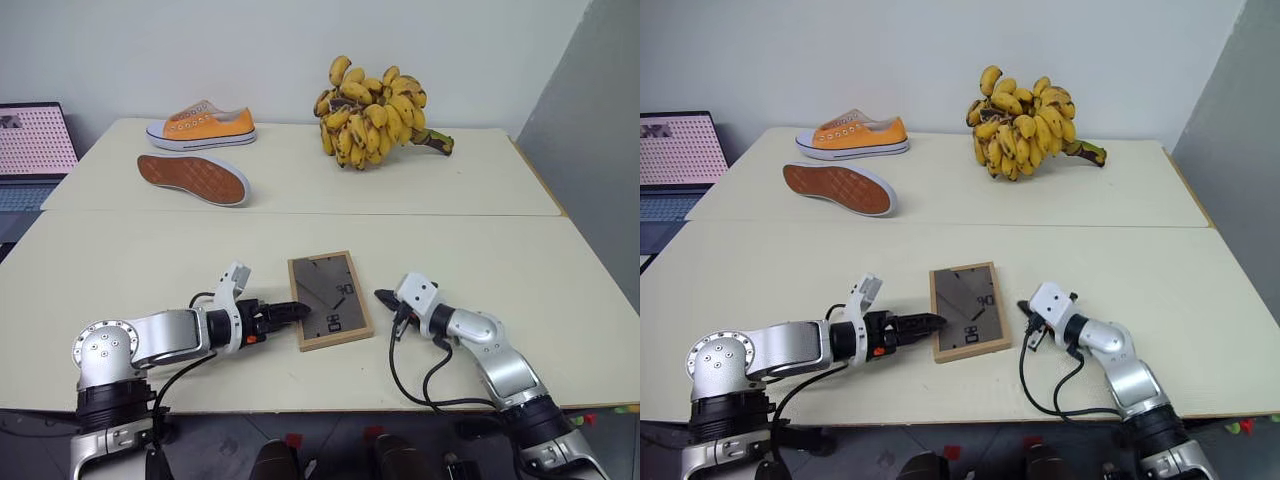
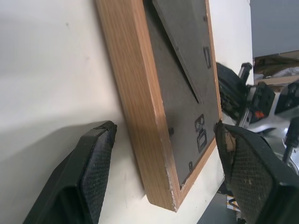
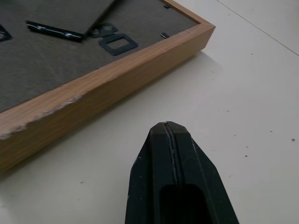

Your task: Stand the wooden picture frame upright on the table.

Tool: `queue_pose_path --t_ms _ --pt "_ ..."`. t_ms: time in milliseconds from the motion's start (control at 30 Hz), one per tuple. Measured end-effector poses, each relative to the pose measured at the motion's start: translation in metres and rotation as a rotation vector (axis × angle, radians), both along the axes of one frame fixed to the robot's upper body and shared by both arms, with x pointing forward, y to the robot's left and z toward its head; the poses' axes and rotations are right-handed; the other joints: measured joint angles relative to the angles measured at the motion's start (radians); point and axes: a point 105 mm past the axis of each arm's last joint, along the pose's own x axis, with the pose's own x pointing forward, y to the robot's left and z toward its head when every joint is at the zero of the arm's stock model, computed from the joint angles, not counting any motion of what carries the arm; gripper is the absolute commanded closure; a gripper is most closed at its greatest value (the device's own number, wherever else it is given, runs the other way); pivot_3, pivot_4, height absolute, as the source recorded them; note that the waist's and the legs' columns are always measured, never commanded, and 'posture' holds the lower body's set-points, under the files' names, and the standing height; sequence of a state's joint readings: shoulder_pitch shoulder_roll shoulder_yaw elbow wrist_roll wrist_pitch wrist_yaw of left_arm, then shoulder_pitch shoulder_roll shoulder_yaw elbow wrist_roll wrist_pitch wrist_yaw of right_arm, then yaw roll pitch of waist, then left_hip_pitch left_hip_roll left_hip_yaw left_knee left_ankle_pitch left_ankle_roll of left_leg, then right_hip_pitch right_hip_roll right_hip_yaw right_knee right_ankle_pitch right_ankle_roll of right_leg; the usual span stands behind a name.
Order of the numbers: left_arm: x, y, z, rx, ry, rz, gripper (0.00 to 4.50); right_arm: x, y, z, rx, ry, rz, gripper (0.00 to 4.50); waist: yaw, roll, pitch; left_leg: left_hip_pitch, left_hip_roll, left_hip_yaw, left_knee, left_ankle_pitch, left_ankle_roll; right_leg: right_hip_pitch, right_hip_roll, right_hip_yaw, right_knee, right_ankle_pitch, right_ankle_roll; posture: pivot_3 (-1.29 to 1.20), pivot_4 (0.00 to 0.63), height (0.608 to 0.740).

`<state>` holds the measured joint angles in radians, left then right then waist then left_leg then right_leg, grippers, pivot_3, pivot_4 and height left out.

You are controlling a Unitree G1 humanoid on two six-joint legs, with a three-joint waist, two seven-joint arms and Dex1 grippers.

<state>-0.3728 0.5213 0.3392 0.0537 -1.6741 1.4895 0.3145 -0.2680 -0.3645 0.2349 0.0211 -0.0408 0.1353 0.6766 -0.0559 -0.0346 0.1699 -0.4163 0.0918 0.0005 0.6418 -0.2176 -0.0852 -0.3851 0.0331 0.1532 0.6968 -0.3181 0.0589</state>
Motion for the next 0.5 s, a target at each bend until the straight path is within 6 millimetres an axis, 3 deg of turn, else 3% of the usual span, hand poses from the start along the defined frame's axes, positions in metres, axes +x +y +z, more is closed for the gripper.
queue_pose_path --t_ms 200,500 --pt "0.005 -0.005 0.002 0.004 0.003 0.015 0.92 -0.011 0.015 0.004 0.034 0.03 0.033 4.5 0.002 0.0 0.0 0.0 0.0 0.0 -0.001 0.001 -0.002 -0.001 0.0 0.0 0.0 -0.001 0.002 0.0 0.15 0.74" --pt "0.008 -0.013 0.003 -0.004 0.024 0.027 0.92 -0.006 0.039 0.02 0.104 0.029 0.022 4.5 0.006 0.0 0.0 -0.001 -0.001 0.0 -0.001 0.001 -0.002 -0.002 0.0 0.001 -0.001 -0.001 0.002 0.0 0.15 0.74"
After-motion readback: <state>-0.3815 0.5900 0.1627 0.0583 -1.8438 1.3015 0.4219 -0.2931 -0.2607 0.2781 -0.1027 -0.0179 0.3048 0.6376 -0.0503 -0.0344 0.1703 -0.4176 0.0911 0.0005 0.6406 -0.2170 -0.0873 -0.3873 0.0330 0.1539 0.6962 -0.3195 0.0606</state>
